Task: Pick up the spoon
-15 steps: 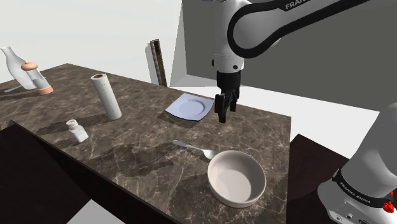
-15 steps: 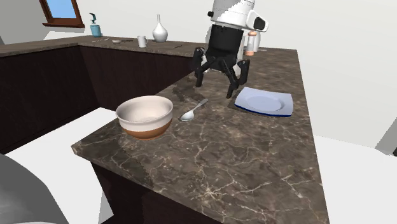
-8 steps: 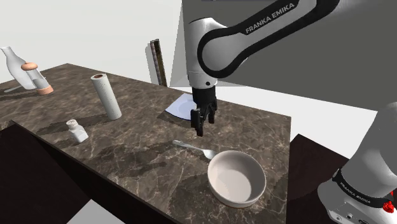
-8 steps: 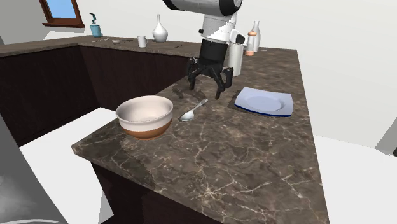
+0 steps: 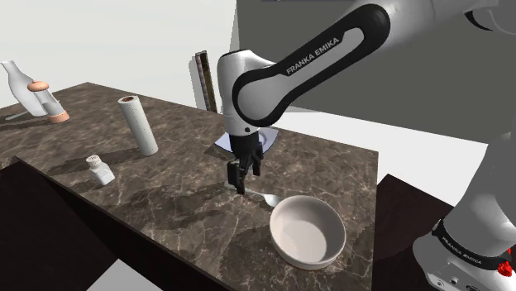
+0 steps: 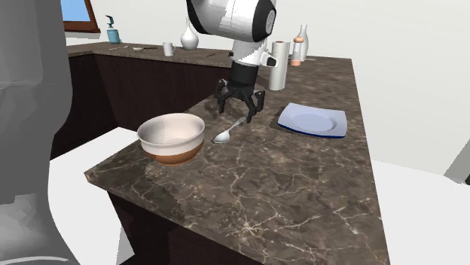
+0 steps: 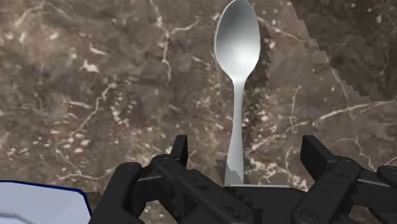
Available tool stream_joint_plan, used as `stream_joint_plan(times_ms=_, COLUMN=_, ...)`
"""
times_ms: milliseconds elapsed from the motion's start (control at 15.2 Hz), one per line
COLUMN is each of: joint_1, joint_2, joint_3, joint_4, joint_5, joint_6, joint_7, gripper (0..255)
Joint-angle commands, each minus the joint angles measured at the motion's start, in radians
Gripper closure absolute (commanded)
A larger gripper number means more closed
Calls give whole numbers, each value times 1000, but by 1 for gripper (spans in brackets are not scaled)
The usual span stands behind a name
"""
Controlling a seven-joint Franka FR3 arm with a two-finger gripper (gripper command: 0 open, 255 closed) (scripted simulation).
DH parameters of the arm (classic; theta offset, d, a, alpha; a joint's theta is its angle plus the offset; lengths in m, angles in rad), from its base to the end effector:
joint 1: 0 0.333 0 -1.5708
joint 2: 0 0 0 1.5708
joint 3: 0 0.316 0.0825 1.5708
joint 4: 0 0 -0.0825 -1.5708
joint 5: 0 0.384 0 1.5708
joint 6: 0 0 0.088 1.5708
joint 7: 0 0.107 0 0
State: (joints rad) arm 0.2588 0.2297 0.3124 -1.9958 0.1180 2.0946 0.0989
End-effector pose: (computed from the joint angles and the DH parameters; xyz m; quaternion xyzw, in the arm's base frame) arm 0.4881 0.3144 0.3429 -0.9744 -0.1993 0.0850 0.0596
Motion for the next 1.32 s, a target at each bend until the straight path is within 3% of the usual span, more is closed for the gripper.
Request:
stream_joint_plan(times_ms=0, joint_1=4, joint_2=14, joint_3=1, joint_4=-10, joint_5=-3, joint_6=24, joint_7=2, gripper=0)
stream_joint_plan(times_ms=264, joint_1=6, joint_2=34, joint_3=-1, joint_4=-21, joint_5=-7, joint_6=55, joint_7=2, gripper=0)
stream_joint_plan(times_ms=330, joint_1=6, joint_2=34, joint_3=-1, joint_4=-22, joint_5=-7, joint_6=56, joint_7=2, gripper=255)
stream_joint_plan(times_ms=858, joint_1=7, joint_2=40, joint_3=-1, joint_4=-22, joint_5=-9, joint_6=61, joint_7=3, gripper=255)
stream_joint_plan(times_ms=1254, joint_1=2, joint_2=-3, joint_3=2, joint_4=3, joint_5=1, joint_6=-5, joint_7=3, gripper=255)
